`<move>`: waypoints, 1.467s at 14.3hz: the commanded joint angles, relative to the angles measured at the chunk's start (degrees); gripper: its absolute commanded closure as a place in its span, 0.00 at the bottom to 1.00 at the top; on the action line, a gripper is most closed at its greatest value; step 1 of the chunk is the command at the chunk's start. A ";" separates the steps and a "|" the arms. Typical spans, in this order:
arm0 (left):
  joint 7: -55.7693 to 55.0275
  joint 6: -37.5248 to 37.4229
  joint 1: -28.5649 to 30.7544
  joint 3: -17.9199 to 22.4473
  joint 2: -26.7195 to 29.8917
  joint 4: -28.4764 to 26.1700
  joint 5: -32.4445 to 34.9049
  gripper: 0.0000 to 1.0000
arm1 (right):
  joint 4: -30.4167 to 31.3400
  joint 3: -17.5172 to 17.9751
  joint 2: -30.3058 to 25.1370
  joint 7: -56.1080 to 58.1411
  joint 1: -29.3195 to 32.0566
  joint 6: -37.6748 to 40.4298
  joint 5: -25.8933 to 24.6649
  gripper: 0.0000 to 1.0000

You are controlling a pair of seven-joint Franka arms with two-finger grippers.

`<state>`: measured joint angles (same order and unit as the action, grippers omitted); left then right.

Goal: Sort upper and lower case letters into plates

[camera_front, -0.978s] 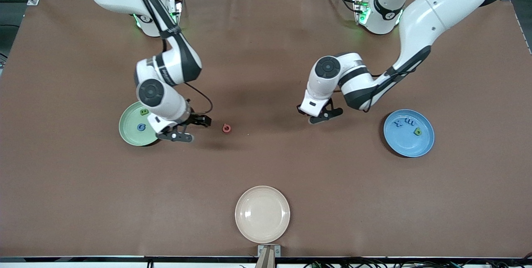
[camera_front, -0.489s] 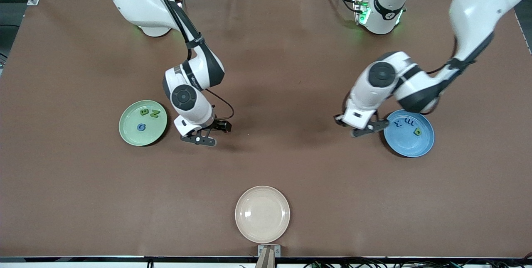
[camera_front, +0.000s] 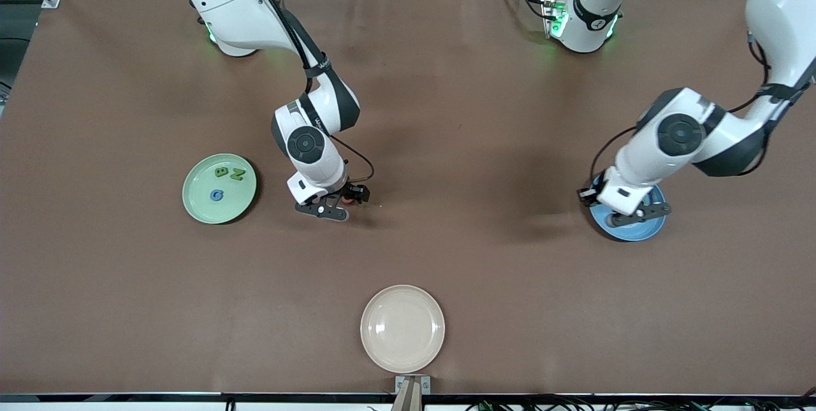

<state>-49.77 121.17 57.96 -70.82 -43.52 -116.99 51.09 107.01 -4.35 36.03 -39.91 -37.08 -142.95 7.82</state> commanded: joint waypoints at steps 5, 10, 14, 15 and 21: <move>11.00 0.56 0.40 8.84 -0.95 2.81 0.32 0.86 | 1.71 -0.57 -0.43 -1.75 -1.77 -0.31 0.09 0.22; 13.20 3.72 -4.25 15.88 -1.83 4.23 0.68 0.86 | 2.15 -0.66 -0.70 -1.66 -2.21 0.04 0.09 0.62; 12.59 6.18 -6.46 17.82 -2.54 4.23 0.50 0.86 | 2.07 -0.74 -1.40 -2.45 -1.42 1.96 0.17 1.00; 12.50 6.27 -6.46 17.82 -2.54 4.23 0.50 0.86 | 1.89 -0.83 -2.10 -2.28 -0.98 3.54 0.17 1.00; 12.85 6.19 -6.19 17.47 -1.40 4.23 0.41 0.01 | 5.73 -1.01 -12.37 10.86 9.02 15.16 -1.22 1.00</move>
<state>-37.11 127.00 51.79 -53.14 -45.60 -113.22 51.16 107.42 -6.18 29.51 -35.64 -32.97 -129.29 7.58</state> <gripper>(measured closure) 0.568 0.652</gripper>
